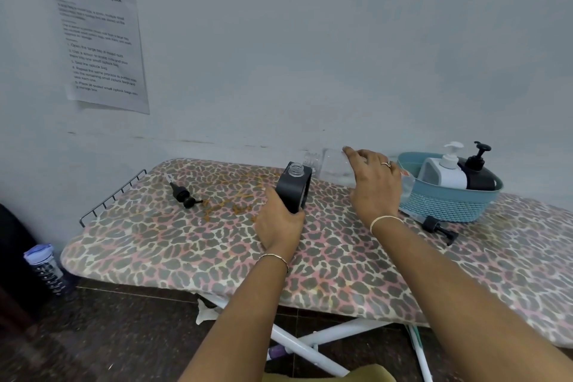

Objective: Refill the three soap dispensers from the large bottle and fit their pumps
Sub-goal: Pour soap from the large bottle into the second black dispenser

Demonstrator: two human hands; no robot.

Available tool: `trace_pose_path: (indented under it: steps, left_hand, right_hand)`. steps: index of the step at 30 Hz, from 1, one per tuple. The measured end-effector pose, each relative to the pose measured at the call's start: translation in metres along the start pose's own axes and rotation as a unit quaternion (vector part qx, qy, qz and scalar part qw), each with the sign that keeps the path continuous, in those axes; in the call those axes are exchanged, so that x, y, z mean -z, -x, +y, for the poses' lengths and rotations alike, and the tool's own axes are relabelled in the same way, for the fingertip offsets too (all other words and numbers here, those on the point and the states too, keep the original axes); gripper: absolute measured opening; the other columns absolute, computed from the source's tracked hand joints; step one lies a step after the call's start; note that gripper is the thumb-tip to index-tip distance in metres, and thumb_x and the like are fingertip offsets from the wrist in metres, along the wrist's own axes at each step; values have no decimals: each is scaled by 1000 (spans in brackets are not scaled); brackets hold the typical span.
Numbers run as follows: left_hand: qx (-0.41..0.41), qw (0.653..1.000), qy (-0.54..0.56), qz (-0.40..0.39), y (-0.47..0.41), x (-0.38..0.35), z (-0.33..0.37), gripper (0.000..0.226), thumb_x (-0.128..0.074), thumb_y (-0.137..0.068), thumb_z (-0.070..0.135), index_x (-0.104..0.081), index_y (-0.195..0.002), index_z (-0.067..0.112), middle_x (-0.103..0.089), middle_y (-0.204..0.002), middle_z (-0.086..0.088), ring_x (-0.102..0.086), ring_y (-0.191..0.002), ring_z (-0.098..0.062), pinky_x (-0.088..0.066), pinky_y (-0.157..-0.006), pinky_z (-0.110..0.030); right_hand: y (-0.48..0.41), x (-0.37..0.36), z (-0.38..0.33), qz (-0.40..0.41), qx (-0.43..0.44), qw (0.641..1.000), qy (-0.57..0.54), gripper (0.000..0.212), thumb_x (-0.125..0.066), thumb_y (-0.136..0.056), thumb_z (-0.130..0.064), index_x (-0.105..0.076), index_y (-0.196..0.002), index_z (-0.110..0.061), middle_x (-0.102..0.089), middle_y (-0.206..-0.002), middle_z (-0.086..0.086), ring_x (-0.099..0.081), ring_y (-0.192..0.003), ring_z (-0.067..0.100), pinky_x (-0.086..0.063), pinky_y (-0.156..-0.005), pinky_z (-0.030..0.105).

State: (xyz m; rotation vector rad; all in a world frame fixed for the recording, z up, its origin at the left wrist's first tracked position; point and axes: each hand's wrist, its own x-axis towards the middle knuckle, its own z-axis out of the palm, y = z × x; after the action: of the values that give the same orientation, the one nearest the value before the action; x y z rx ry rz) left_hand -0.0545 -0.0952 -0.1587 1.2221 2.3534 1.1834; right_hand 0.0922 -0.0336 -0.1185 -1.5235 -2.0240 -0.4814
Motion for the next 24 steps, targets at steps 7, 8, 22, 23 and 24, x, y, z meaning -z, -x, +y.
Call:
trace_pose_path:
  steps: [7,8,22,23,24]
  left_hand:
    - [-3,1000,2,0,0,1,0,53,-76,-76,27,-41,-115,17,-65,-108,-7,-63,-96,-27,-47,-70,-34]
    - [-2,1000,2,0,0,1,0,53,-75,-76,27,-41,-115,17,-65,-109,-7,-63,-96,-27,-48,-72,-34]
    - [-2,1000,-7,-1,0,1,-1,54,-75,-77,27,-40,-117,17,-65,-107,-7,-63,-94,-27,-49,-70,-34]
    - [-3,1000,-8,0,0,1,-1,54,-75,-76,26,-40,-117,17,-65,-107,-7,-63,-94,-27,-48,-70,-34]
    - [-3,1000,-7,0,0,1,-1,54,-75,-76,26,-40,-116,17,-65,-107,-7,-63,-93,-27,-48,-70,-34]
  right_hand:
    - [0,3,-2,-6,10,1000,19,79,-61,-69,10,-44,-138,-25,-56,-127,9,-48,-119,29,-37,-98,44]
    - [0,3,-3,-6,12,1000,19,79,-60,-69,10,-45,-138,-25,-56,-127,9,-48,-119,30,-37,-97,44]
    - [-9,8,-4,10,49,998,35,81,-65,-60,14,-51,-132,-21,-59,-121,13,-53,-111,34,-39,-94,47]
    - [-10,9,-3,12,52,998,36,81,-65,-60,15,-52,-132,-20,-59,-121,14,-54,-111,34,-39,-94,48]
    - [-10,10,-3,13,55,998,37,81,-65,-60,15,-52,-131,-20,-59,-121,15,-54,-111,35,-39,-94,48]
